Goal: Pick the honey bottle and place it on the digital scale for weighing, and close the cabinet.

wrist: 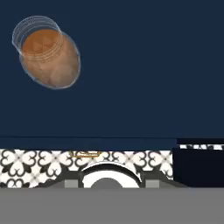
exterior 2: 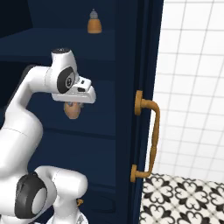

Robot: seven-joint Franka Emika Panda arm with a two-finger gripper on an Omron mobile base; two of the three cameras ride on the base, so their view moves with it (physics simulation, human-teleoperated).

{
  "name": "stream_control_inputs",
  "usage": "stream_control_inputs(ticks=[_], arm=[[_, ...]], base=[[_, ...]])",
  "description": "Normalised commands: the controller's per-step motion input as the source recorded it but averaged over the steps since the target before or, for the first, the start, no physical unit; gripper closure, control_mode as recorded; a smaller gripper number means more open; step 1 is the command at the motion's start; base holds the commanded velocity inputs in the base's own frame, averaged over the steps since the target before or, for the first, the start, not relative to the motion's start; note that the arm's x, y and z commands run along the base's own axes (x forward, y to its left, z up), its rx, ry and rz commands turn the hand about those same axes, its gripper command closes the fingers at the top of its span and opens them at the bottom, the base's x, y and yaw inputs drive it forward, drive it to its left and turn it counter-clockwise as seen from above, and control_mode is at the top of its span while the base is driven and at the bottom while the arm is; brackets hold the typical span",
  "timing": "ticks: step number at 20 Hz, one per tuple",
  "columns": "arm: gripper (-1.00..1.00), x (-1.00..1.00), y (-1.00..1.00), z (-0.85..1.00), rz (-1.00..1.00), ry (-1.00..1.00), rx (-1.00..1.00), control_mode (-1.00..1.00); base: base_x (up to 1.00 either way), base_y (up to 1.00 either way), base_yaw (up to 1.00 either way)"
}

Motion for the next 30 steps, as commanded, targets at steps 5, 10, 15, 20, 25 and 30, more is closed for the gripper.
stream_control_inputs(ticks=[5,10,15,20,25,30], arm=[[-1.00,-0.53,0.29,0.00,0.00,-0.15,0.00,-1.00],[-1.00,-0.44,0.48,-0.02,0.00,-0.40,0.05,-1.00],[-1.00,0.00,0.12,-0.11,0.00,-0.39,0.12,-1.00],[-1.00,0.00,0.00,-0.20,0.08,-0.31,0.02,-1.00],[-1.00,0.00,0.00,-0.15,0.18,-0.39,0.00,-1.00],[-1.00,0.00,-0.09,0.00,0.26,-0.32,0.00,-1.00]], base=[[0.00,0.00,0.00],[0.00,0.00,0.00],[0.00,0.00,0.00],[0.00,0.00,0.00],[0.00,0.00,0.00],[0.00,0.00,0.00]])
